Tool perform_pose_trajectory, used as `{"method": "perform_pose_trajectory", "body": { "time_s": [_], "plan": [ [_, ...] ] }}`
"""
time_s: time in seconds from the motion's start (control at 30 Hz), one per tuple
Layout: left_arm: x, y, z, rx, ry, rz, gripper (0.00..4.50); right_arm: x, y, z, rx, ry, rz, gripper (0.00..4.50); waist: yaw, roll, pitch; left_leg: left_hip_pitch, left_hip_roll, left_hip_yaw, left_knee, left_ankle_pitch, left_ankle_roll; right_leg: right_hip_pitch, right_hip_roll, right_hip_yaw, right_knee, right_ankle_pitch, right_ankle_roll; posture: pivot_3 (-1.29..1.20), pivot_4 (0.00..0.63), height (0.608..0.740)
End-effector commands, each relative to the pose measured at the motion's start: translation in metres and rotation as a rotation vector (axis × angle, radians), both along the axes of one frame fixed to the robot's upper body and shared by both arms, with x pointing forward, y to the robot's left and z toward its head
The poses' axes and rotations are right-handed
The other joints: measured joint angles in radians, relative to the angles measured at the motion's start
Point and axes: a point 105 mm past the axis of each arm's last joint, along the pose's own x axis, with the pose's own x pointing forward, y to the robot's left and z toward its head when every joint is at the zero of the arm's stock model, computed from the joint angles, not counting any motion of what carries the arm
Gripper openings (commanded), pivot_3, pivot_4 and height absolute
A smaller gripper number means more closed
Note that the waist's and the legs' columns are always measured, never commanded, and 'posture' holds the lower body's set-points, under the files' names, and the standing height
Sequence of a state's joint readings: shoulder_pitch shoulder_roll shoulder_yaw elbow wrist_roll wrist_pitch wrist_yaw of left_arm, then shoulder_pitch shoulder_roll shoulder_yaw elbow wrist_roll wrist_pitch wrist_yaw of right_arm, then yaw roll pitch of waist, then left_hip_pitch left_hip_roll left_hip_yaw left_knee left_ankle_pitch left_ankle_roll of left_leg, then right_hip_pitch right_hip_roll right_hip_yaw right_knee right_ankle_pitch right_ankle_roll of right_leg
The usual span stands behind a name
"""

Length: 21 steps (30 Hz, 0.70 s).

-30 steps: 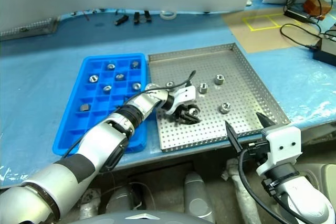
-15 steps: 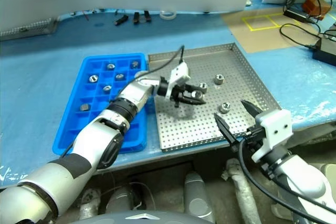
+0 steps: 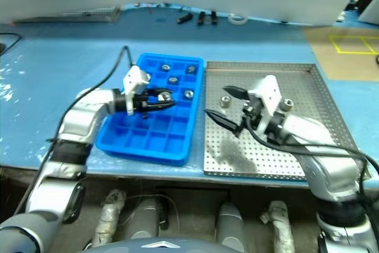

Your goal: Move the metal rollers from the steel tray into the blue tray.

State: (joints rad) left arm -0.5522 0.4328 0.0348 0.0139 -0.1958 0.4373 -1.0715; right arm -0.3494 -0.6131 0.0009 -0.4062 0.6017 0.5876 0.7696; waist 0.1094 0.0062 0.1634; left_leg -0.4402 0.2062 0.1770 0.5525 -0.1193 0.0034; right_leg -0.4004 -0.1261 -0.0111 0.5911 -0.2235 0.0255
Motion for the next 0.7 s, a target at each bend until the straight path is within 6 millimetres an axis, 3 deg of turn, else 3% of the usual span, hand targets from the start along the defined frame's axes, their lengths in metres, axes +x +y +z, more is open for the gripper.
{"method": "perform_pose_trajectory", "body": {
  "time_s": [0.03, 0.27, 0.4, 0.6, 0.7],
  "plan": [
    [-0.014, 0.013, 0.014, -0.041, -0.056, 0.102, 1.71, 0.001, 0.022, 0.004, -0.013, -0.039, 0.127, 4.5, 0.019, 0.0, 0.0, 0.0, 0.0, 0.0, 0.0, 0.0, 0.0, 0.0, 0.0, 0.0, 0.0, 0.0, 0.0, 0.25, 0.15, 0.74],
    [-0.03, 0.033, -0.002, -0.052, -0.012, 0.27, 1.71, 0.008, 0.042, 0.005, -0.017, -0.053, 0.24, 4.5, 0.073, 0.0, 0.0, -0.001, 0.001, -0.004, -0.003, 0.005, -0.008, -0.002, 0.001, -0.005, 0.004, 0.0, 0.0, 0.36, 0.15, 0.74],
    [-0.039, 0.046, -0.021, -0.017, 0.042, 0.347, 1.71, 0.007, 0.043, 0.0, -0.031, -0.052, 0.273, 4.5, 0.091, 0.0, 0.0, 0.0, 0.001, -0.005, -0.006, 0.007, -0.011, -0.004, 0.001, -0.005, 0.008, -0.001, 0.001, 0.37, 0.15, 0.74],
    [-0.046, 0.062, -0.034, 0.01, 0.077, 0.417, 1.71, 0.002, 0.036, -0.008, -0.042, -0.045, 0.278, 4.5, 0.103, 0.0, 0.0, 0.0, 0.001, -0.006, -0.007, 0.009, -0.015, -0.008, 0.002, -0.005, 0.015, -0.002, 0.001, 0.37, 0.15, 0.74],
    [-0.049, 0.062, -0.044, 0.026, 0.104, 0.414, 1.71, -0.003, 0.033, -0.01, -0.045, -0.045, 0.274, 4.5, 0.105, 0.0, 0.0, 0.0, 0.001, -0.006, -0.007, 0.009, -0.015, -0.007, 0.002, -0.004, 0.015, -0.002, 0.001, 0.36, 0.15, 0.74]
  ]
}}
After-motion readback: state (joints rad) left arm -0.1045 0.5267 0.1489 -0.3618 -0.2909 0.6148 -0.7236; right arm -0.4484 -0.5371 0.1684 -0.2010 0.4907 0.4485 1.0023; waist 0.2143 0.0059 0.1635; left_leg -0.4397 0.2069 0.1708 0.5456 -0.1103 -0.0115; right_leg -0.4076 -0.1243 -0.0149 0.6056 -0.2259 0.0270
